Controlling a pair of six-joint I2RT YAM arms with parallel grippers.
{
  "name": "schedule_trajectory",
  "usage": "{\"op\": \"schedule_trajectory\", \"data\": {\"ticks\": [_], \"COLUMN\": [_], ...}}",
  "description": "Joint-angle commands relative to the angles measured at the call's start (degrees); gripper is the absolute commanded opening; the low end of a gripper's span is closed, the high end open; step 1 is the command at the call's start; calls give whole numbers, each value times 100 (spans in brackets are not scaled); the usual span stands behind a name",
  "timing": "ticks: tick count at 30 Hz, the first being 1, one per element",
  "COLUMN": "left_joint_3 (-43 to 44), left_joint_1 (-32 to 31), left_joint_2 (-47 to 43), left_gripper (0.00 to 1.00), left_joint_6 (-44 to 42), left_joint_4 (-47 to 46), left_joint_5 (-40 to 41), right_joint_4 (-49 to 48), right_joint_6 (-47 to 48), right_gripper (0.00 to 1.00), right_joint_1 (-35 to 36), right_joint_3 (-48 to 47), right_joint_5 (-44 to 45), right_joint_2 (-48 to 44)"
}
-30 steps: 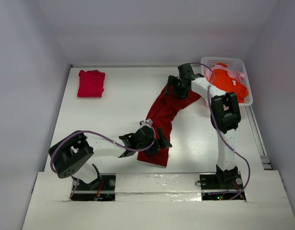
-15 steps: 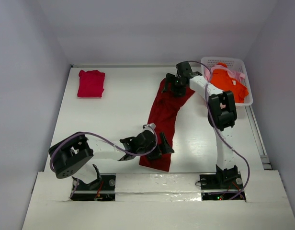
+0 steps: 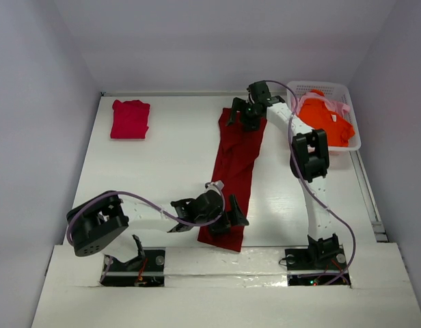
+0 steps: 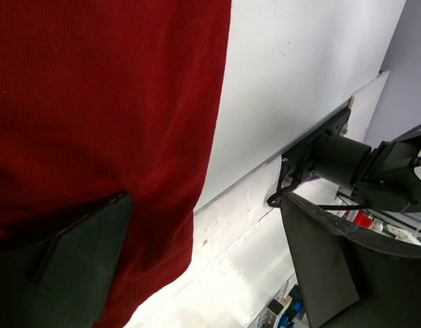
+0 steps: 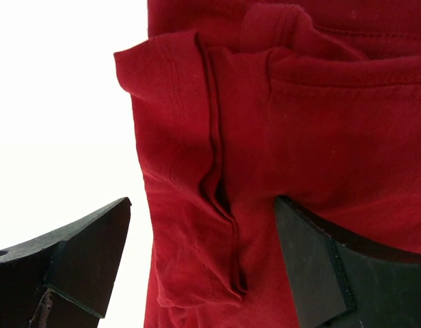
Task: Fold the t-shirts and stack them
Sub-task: Fold the tshirt
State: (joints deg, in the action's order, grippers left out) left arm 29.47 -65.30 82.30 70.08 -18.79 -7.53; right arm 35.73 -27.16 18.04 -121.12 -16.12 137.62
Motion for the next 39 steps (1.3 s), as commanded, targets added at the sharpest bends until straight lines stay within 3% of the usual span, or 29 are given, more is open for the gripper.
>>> {"op": "schedule_trajectory", "data": {"ticks": [1,13,24,39], "left_joint_3": [-267,278,568,1227], "left_joint_1": [-124,-124,-176,-176], "left_joint_2": [40,655,884,181], "left_gripper": [94,94,94,95], "left_joint_6": [-12,-214,-355,-531], "left_joint_4": [1044,824,911,2379], "left_joint_5": [-38,-126,-12,1403], "right_joint_4": [197,400,391,-74], "right_joint_6": [132,167,263,483], "right_gripper": [91,90,90,90], "right_joint_1": [59,217,217,217], "right_joint_3": [-586,-1177,-1089,905], "right_joint_5": [-251,-357,-322,1119], "right_joint_2": [168,555,485,-1984]}}
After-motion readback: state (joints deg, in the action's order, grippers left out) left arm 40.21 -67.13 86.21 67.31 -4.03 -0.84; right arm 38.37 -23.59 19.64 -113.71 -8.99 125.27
